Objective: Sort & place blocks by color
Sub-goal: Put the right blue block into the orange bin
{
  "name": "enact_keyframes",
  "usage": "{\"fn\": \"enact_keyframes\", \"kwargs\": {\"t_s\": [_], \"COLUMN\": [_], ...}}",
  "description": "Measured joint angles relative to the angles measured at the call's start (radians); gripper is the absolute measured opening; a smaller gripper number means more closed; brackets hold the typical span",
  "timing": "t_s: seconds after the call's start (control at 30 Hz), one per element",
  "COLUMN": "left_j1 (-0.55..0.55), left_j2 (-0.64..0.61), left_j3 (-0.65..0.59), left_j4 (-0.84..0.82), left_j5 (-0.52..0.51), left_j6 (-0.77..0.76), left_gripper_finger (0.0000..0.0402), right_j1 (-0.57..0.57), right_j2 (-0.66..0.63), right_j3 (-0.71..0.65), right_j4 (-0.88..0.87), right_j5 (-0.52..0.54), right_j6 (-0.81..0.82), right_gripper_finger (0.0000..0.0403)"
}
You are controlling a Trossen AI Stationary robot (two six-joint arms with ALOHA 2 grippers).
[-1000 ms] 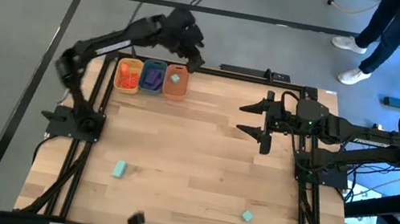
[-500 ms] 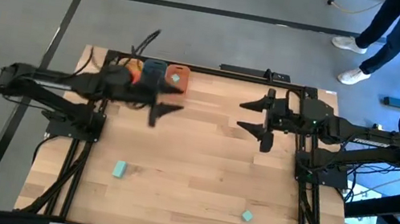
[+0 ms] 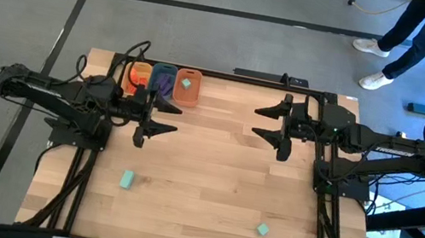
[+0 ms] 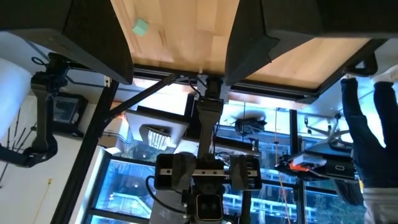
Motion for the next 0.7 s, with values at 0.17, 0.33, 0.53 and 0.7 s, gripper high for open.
{"fn": "enact_keyframes", "kwargs": {"t_s": [0.17,0.33,0.53,0.7], "left_j1": [0.0,0.0,0.0,0.0], "left_j2": [0.0,0.0,0.0,0.0], "left_j3": [0.0,0.0,0.0,0.0], "left_j4": [-0.001,-0.001,0.007,0.01], "left_j5": [0.002,0.002,0.0,-0.018], "left_j6": [0.001,0.001,0.001,0.001], "left_gripper_finger": [0.0244,0.0244,0.0244,0.0244], "right_j1": [0.0,0.002,0.132,0.339], "right_j2": [0.0,0.0,0.016,0.071], "right_j3": [0.0,0.001,0.001,0.003], "right_j4": [-0.022,-0.165,-0.439,-0.631], "right_j5": [-0.002,-0.095,-0.214,-0.23], "right_j6": [0.079,0.312,0.631,0.905], "right_gripper_finger": [0.0287,0.0287,0.0287,0.0287]}}
